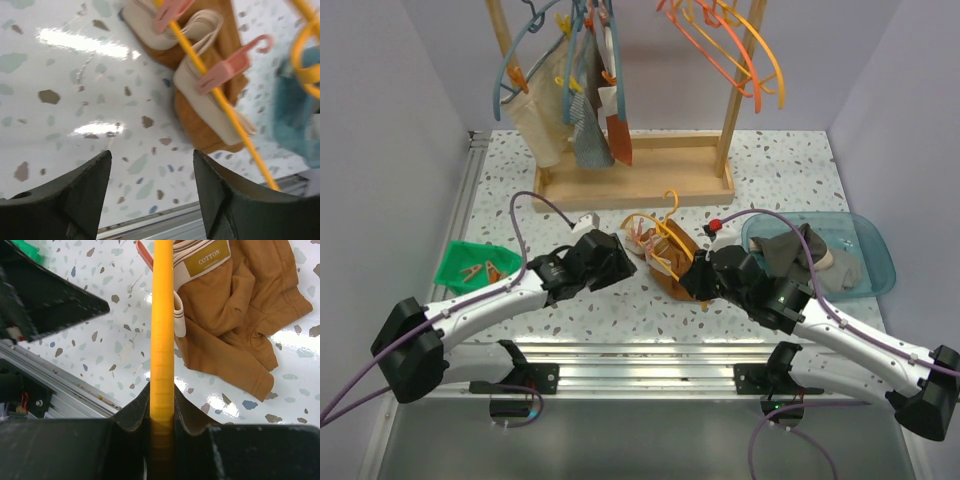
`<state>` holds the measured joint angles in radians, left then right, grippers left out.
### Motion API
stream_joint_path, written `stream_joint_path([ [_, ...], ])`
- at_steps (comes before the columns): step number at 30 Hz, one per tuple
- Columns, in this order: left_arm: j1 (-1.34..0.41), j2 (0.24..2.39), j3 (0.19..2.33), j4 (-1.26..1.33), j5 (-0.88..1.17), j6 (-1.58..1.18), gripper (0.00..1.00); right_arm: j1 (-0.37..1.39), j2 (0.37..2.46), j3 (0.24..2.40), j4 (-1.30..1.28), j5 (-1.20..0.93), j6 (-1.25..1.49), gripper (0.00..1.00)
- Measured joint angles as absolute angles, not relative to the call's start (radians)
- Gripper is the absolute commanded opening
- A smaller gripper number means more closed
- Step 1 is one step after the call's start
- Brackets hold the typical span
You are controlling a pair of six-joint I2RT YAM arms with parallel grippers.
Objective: Remove the underwear clipped to the hanger
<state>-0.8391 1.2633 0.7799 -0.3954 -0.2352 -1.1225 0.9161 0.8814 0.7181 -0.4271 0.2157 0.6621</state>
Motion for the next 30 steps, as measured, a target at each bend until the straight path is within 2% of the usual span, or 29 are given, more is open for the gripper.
stream_joint_path([
  [3, -0.838, 1.196, 0.781, -0.339, -0.231, -1.156, 0.88, 0.916, 0.881, 0.718, -0.427, 0.215, 0.662, 0.0],
  [7, -0.831, 1.229, 0.858, -0.324, -0.218, -1.164, 0.95, 0.916, 0.878, 0.718, -0.43, 0.215, 0.661, 0.0],
  [13, -0.827, 1.446, 1.096, -0.362, -0.218, -1.095, 0.95, 0.916, 0.867, 0.718, -0.436, 0.215, 0.661, 0.0],
  [17, -0.827, 1.522, 1.169, -0.405, -0.249, -1.041, 0.91, 0.916, 0.865, 0.718, -0.44, 0.217, 0.656, 0.0],
  [26, -0.848, 1.54, 1.221, -0.481, -0.316, -0.984, 0.85, 0.916, 0.862, 0.718, -0.442, 0.217, 0.651, 0.0],
  [30, -0.85, 1.481, 1.158, -0.466, -0.324, -1.013, 0.83, 0.918, 0.862, 0.718, -0.438, 0.206, 0.647, 0.0],
])
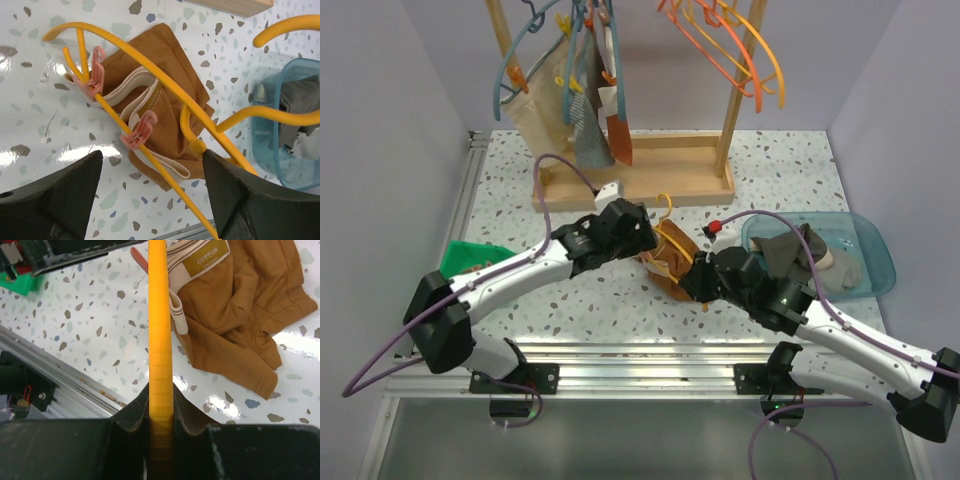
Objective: Remove the underwear clipped to the hanger
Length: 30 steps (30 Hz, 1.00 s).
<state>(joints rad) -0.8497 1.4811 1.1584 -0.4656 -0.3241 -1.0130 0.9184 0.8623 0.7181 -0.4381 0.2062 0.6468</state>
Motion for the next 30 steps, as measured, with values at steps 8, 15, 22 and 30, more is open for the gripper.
stream_joint_path([
  [8, -0.837, 1.114, 0.829, -0.341, -0.323, -1.147, 0.83, 0.915, 0.865, 0.718, -0.433, 0.218, 0.647, 0.0],
  [15, -0.762, 1.143, 0.768, -0.25, -0.258, -1.203, 0.82, 0.915, 0.879, 0.718, -0.425, 0.218, 0.624, 0.0],
  [22, -0.726, 1.356, 0.854, -0.267, -0.241, -1.18, 0.82, 0.915, 0.874, 0.705, -0.407, 0.218, 0.609, 0.0],
  [30, -0.723, 1.421, 0.935, -0.204, -0.223, -1.159, 0.81, 0.915, 0.874, 0.689, -0.392, 0.219, 0.602, 0.0],
])
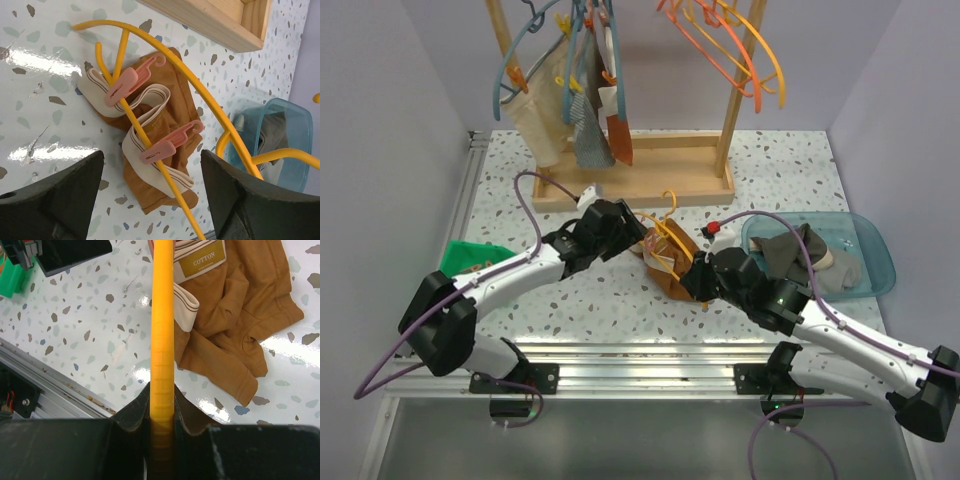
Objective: Remove the underwear clipped to the hanger
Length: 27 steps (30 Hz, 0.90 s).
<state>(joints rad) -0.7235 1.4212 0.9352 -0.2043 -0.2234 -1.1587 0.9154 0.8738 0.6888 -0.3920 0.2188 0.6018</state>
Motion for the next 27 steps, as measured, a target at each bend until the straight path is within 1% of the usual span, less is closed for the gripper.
stream_joint_path([
  [9, -0.72, 1.552, 1.001, -0.221, -0.189, -1.152, 0.77, 0.915, 0.874, 0.678, -0.384, 0.219, 0.601, 0.0],
  [13, -0.72, 1.579, 1.001, -0.226, -0.185, -1.139, 0.71, 0.915, 0.876, 0.678, -0.381, 0.219, 0.598, 0.0],
  [17, -0.719, 1.583, 1.001, -0.227, -0.184, -1.128, 0.68, 0.915, 0.878, 0.678, -0.38, 0.218, 0.59, 0.0],
  [20, -0.713, 1.569, 0.987, -0.225, -0.185, -1.118, 0.65, 0.915, 0.886, 0.678, -0.372, 0.218, 0.575, 0.0],
  [25, -0.692, 1.443, 0.857, -0.23, -0.186, -1.115, 0.59, 0.916, 0.903, 0.665, -0.345, 0.213, 0.532, 0.0],
  [27, -0.687, 1.401, 0.814, -0.235, -0.186, -1.115, 0.58, 0.916, 0.915, 0.661, -0.339, 0.21, 0.517, 0.0],
])
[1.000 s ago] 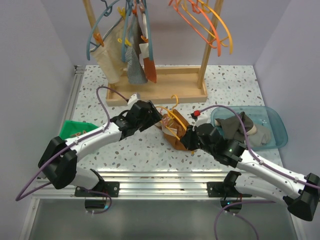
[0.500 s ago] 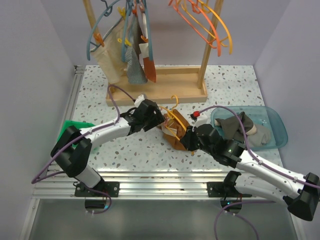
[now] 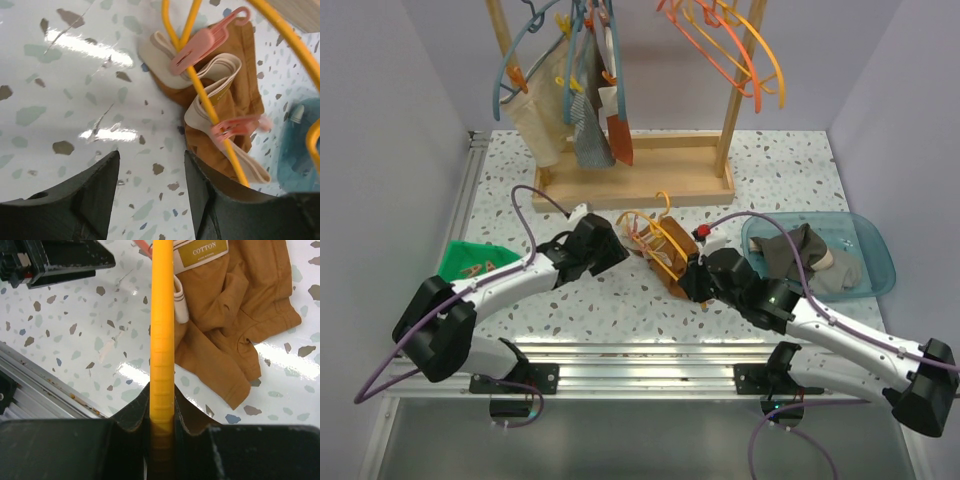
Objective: Remove the underwear clipped to the hanger
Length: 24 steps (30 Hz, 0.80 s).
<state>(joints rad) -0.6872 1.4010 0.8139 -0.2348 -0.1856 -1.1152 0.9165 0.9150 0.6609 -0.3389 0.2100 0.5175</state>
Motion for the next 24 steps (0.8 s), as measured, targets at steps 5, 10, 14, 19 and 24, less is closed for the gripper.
stream_joint_path([
  [5, -0.68, 1.348, 0.712, -0.248, -0.182, -1.118, 0.56, 0.919, 0.957, 0.659, -0.308, 0.197, 0.49, 0.0],
  [10, -0.669, 1.337, 0.674, -0.257, -0.178, -1.121, 0.58, 0.966, 1.015, 0.659, -0.295, 0.223, 0.459, 0.0],
  [14, -0.659, 1.273, 0.67, -0.253, -0.185, -1.14, 0.69, 1.042, 1.042, 0.66, -0.309, 0.303, 0.435, 0.0],
  [19, -0.638, 1.203, 0.676, -0.241, -0.205, -1.153, 0.77, 1.137, 1.074, 0.662, -0.345, 0.414, 0.418, 0.0],
  [24, -0.633, 1.317, 0.771, -0.248, -0.197, -1.142, 0.77, 1.158, 1.087, 0.662, -0.349, 0.458, 0.418, 0.0],
])
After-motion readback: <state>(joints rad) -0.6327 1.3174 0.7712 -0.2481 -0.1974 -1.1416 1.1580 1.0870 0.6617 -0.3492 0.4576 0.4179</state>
